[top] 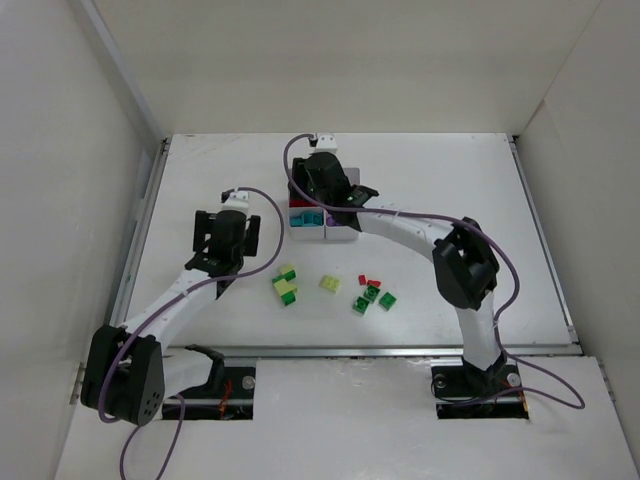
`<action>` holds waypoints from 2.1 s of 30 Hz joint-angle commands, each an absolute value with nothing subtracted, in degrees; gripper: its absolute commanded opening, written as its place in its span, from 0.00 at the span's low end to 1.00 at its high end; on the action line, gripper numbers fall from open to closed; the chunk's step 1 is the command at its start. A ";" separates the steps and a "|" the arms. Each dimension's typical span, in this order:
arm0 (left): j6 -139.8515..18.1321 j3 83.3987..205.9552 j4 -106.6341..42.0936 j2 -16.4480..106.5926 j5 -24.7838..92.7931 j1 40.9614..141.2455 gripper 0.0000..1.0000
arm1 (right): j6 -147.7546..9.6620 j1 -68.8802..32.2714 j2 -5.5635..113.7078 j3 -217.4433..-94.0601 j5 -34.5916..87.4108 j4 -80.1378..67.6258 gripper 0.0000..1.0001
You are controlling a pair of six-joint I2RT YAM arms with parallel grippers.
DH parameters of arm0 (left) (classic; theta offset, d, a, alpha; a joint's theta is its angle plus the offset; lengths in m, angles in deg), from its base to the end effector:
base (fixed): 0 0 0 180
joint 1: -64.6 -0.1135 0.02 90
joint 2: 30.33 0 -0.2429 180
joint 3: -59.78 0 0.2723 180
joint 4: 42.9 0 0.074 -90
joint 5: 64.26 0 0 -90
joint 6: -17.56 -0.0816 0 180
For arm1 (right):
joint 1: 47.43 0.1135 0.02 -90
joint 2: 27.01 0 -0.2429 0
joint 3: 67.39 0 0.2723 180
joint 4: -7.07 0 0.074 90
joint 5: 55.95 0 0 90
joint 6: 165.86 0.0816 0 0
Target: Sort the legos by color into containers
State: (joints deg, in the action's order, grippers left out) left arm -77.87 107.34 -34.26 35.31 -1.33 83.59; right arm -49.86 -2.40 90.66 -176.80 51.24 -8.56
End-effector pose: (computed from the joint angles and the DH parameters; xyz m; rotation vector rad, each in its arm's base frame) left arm 0.3049 -0.0657 0.1843 0.1315 1.9933 0.3286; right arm 0.3996 0.3658 0.2280 -0.1362 1.9990 0.5085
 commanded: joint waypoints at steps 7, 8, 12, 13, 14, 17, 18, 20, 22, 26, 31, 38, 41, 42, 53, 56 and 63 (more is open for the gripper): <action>-77.45 106.79 -37.73 34.09 -2.47 82.01 1.00 | -52.04 -2.69 92.79 -180.31 55.50 -5.22 0.01; -77.45 106.79 -37.73 34.09 -2.47 82.01 1.00 | -52.83 -2.69 92.79 -179.79 55.50 -5.22 0.04; -77.45 107.31 -37.73 34.61 -2.47 81.48 1.00 | -54.50 -2.69 92.79 -179.79 54.88 -5.22 0.23; -77.45 107.31 -37.73 34.62 -2.47 81.48 1.00 | -54.50 -2.69 92.79 -179.79 54.88 -5.22 0.39; -77.45 107.31 -37.73 34.62 -2.47 81.48 1.00 | -54.50 -2.69 92.79 -179.79 54.88 -5.22 0.47; -77.45 107.83 -37.73 34.62 -2.47 81.48 1.00 | -56.34 -2.69 92.79 -179.79 53.22 -5.22 0.62; -77.45 107.84 -37.73 35.14 -2.47 81.48 1.00 | -57.22 -2.69 92.18 -179.79 52.60 -5.22 0.70; -77.45 107.84 -37.73 35.14 -2.47 81.48 1.00 | -57.92 -2.69 91.64 -179.79 51.46 -5.22 0.72; -77.45 107.84 -37.73 35.14 -2.47 81.48 1.00 | -58.63 -2.69 90.42 -179.26 50.93 -5.22 0.77; -77.97 108.37 -37.73 35.14 -2.47 81.48 1.00 | -59.95 -2.69 88.13 -178.64 50.93 -5.22 0.79; -77.98 108.37 -37.20 35.14 -2.47 81.48 1.00 | -67.06 -2.69 81.20 -174.36 48.20 -6.61 0.79; -77.98 107.84 -37.73 35.14 -1.95 81.48 1.00 | -77.71 -2.69 65.73 -161.09 45.22 -25.47 0.81; -77.98 107.32 -38.25 35.14 -1.33 81.48 1.00 | -77.71 -2.69 62.47 -156.69 39.62 -32.45 0.81; -77.98 107.31 -38.25 35.14 -1.33 81.48 1.00 | -76.40 -2.69 62.46 -153.80 38.28 -35.51 0.80; -78.50 106.26 -39.31 33.56 -1.33 81.48 1.00 | -68.49 -3.22 70.09 -147.62 35.55 -37.30 0.66; -78.50 105.74 -38.78 32.95 -1.33 81.48 1.00 | -66.73 -4.72 71.43 -147.62 35.02 -37.30 0.55; -78.50 105.20 -38.78 31.89 -1.85 81.48 1.00 | -66.10 -6.56 72.04 -144.81 33.52 -36.08 0.49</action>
State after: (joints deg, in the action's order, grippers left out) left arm -78.37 105.78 -37.37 33.74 -1.33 81.73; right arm -66.95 -6.79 72.06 -145.39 35.42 -37.78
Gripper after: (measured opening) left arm 0.997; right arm 0.496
